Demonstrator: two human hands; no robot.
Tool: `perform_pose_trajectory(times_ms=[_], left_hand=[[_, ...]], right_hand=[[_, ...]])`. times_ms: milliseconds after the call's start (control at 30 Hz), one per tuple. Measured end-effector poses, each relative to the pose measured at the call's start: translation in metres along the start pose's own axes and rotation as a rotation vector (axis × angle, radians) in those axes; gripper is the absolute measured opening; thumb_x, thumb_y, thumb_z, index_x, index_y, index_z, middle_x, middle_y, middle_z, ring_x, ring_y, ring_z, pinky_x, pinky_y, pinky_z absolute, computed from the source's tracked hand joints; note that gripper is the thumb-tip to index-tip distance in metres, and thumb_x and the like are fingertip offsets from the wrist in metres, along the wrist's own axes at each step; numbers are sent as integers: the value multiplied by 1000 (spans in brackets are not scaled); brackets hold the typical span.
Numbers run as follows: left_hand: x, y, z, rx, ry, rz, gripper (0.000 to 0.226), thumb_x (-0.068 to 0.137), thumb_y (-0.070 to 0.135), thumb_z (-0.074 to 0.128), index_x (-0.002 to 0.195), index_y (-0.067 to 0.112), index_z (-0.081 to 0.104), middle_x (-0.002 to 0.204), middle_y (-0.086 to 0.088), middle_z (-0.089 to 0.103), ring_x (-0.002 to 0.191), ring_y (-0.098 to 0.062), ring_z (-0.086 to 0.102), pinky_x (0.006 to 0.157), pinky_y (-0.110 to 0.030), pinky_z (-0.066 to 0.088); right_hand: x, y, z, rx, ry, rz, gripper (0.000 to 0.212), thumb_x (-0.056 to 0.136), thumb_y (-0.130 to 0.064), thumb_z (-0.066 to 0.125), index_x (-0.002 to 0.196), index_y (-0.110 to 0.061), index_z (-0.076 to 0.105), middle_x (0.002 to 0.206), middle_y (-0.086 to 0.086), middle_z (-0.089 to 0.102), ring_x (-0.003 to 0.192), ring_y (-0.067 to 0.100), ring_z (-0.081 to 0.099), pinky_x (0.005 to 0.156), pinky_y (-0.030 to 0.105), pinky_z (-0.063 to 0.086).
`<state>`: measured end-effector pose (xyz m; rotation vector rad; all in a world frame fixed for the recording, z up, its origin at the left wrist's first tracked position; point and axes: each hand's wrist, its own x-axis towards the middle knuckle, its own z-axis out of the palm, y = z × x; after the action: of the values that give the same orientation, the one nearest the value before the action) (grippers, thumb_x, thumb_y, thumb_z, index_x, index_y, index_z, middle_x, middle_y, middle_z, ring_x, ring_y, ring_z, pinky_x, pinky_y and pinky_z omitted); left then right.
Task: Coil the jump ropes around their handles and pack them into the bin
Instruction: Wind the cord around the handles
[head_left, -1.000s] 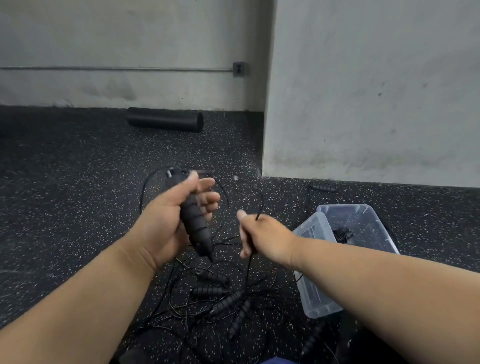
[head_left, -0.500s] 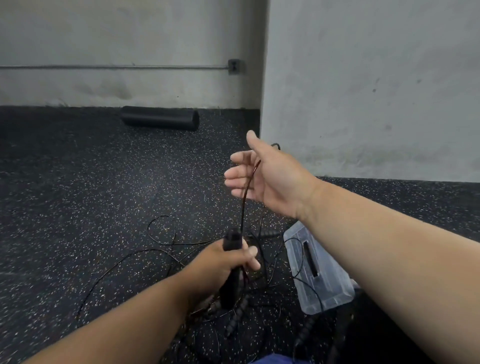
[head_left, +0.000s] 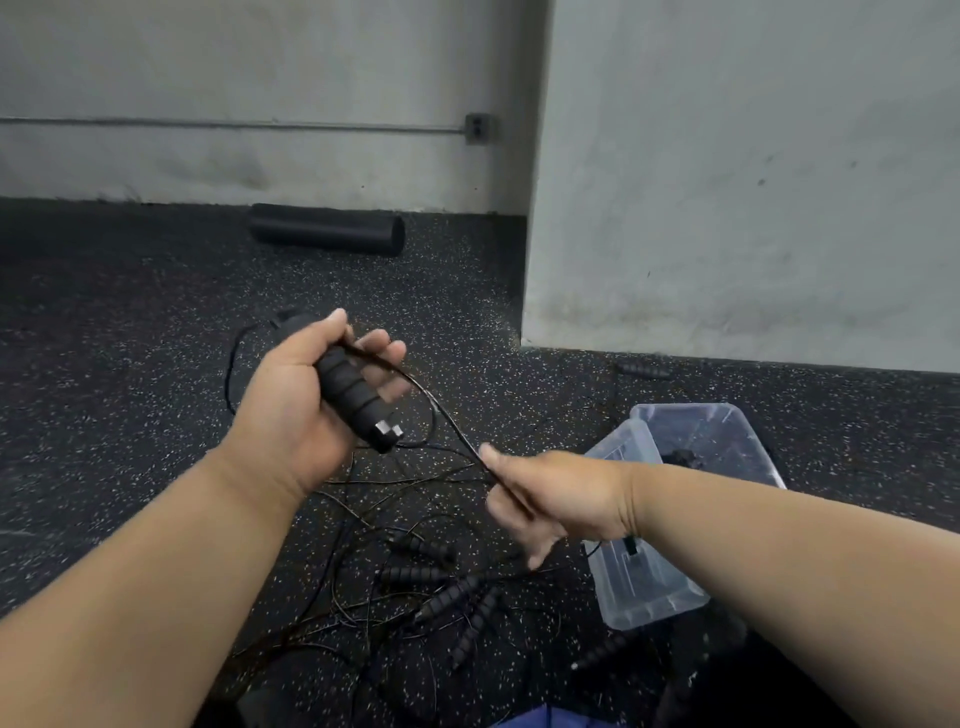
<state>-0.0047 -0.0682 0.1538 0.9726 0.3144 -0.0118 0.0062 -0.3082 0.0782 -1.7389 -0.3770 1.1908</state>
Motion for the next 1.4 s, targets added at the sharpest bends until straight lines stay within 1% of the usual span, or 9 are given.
perform_pose_trajectory(times_ms=[300, 400, 533, 600, 733, 867, 967, 1167, 1400], left_hand=[[-27, -87, 1, 657, -386, -312, 65, 70, 7, 64, 133, 23, 66, 129, 5, 75, 130, -17, 62, 105, -46, 45], [-38, -110, 10, 733, -413, -335, 42, 87, -2, 66, 122, 19, 72, 126, 7, 75, 124, -6, 64, 102, -29, 46], [-38, -109, 8, 724, -400, -297, 10, 84, 16, 75, 90, 18, 67, 109, -8, 79, 117, -24, 70, 105, -45, 47], [-35, -98, 9, 656, -366, -301, 14, 77, 25, 76, 81, 18, 65, 86, -16, 71, 102, -40, 70, 91, -44, 55], [-28, -67, 19, 305, -304, -239, 13, 79, 14, 71, 81, 13, 57, 68, -6, 50, 70, -24, 57, 76, -49, 64], [-24, -37, 30, 57, -237, -219, 10, 84, 16, 60, 84, 17, 50, 65, -2, 45, 63, -19, 56, 65, -48, 63], [-17, -25, 28, 41, -194, -178, 13, 95, 17, 55, 83, 17, 50, 67, 0, 48, 66, -18, 58, 68, -46, 64], [-3, -23, 3, 265, -67, -118, 15, 102, 9, 53, 111, 10, 64, 107, -15, 76, 101, -30, 74, 95, -55, 59], [-19, -64, -29, 847, -501, -328, 50, 80, -1, 70, 125, 19, 72, 127, -1, 75, 124, -32, 64, 100, -41, 48]], right_hand=[[-17, -80, -4, 773, 90, -510, 57, 108, -50, 38, 62, -18, 27, 54, 1, 13, 53, 18, 15, 60, 32, 29], [-17, -93, -2, 840, 37, -575, 54, 109, -47, 37, 64, -18, 27, 57, 1, 14, 55, 17, 18, 63, 33, 36], [-21, -104, -9, 898, 52, -633, 49, 110, -44, 34, 70, -17, 41, 59, 0, 28, 57, 17, 30, 70, 34, 40], [-22, -105, -17, 801, 260, -627, 45, 109, -47, 38, 81, -17, 54, 69, 4, 46, 65, 18, 47, 74, 36, 43], [-22, -78, -26, 66, 816, -406, 50, 104, -62, 40, 103, -20, 69, 98, -1, 66, 86, 18, 65, 86, 40, 52], [-4, -28, 1, 142, 417, -189, 57, 103, -67, 34, 100, -26, 73, 93, 0, 74, 93, 21, 66, 98, 47, 46], [8, -4, 20, 220, 75, -39, 68, 90, -79, 35, 89, -27, 78, 104, 13, 76, 102, 26, 61, 82, 41, 39], [4, -17, 16, 212, 252, -109, 63, 105, -65, 35, 62, -21, 48, 66, 6, 55, 71, 24, 60, 97, 57, 53], [-12, -69, 17, 564, 297, -323, 49, 110, -47, 41, 72, -18, 47, 67, 6, 50, 71, 24, 65, 73, 49, 63]])
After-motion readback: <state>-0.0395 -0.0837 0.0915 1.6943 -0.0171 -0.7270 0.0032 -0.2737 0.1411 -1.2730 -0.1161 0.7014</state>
